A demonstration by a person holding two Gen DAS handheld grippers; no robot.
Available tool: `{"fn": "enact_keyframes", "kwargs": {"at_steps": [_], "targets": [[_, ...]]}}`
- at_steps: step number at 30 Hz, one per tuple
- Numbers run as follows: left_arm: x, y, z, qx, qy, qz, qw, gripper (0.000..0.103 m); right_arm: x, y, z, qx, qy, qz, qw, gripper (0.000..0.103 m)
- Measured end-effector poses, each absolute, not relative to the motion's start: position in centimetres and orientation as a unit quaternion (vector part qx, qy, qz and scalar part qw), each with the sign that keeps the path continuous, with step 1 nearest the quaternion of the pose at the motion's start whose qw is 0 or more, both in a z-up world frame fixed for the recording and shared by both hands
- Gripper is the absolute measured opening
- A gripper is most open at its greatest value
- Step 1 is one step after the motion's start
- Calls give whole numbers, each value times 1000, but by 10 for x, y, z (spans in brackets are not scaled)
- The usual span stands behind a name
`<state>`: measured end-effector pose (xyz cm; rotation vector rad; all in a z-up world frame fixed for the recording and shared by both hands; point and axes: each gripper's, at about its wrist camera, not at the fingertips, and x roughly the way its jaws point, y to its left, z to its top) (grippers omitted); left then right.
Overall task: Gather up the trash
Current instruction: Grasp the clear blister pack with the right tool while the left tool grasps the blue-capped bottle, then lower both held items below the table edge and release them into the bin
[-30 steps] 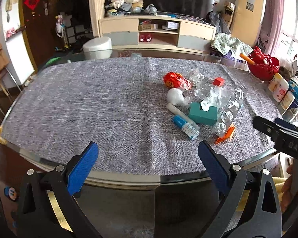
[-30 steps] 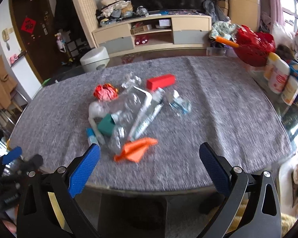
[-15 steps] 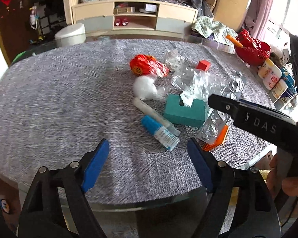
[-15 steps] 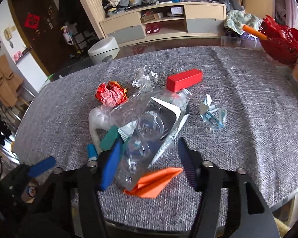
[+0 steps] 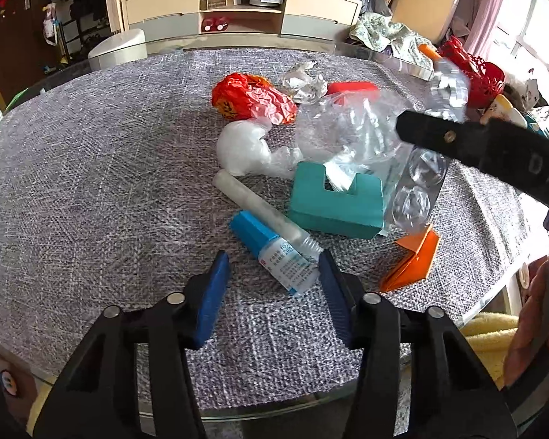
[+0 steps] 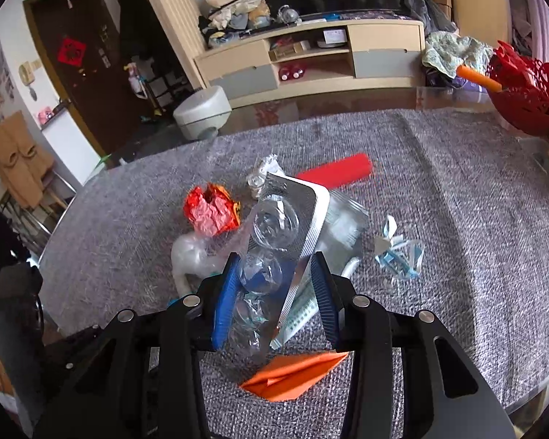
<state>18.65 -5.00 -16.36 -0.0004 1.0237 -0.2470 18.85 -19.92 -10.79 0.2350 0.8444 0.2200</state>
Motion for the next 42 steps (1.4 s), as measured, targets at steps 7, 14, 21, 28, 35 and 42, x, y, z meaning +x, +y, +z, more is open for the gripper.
{"fn": "enact_keyframes", "kwargs": {"at_steps": [7, 14, 21, 28, 35, 42], "targets": [[184, -38, -162, -5, 488, -111, 866, 36, 181, -207, -100, 121, 397, 106, 903, 41], [191, -30, -162, -14, 484, -105, 869, 22, 173, -206, -95, 122, 394, 108, 904, 40], [179, -23, -156, -18, 478, -105, 872, 17, 162, -202, -82, 117, 380, 117, 910, 38], [159, -17, -129, -18, 451, -107, 886, 17, 148, -202, -64, 108, 362, 117, 918, 29], [126, -16, -95, -11, 422, -120, 899, 17, 124, -212, -51, 119, 348, 114, 923, 29], [86, -24, -71, 0, 401, -135, 906, 17, 83, -220, -41, 120, 341, 114, 925, 29]]}}
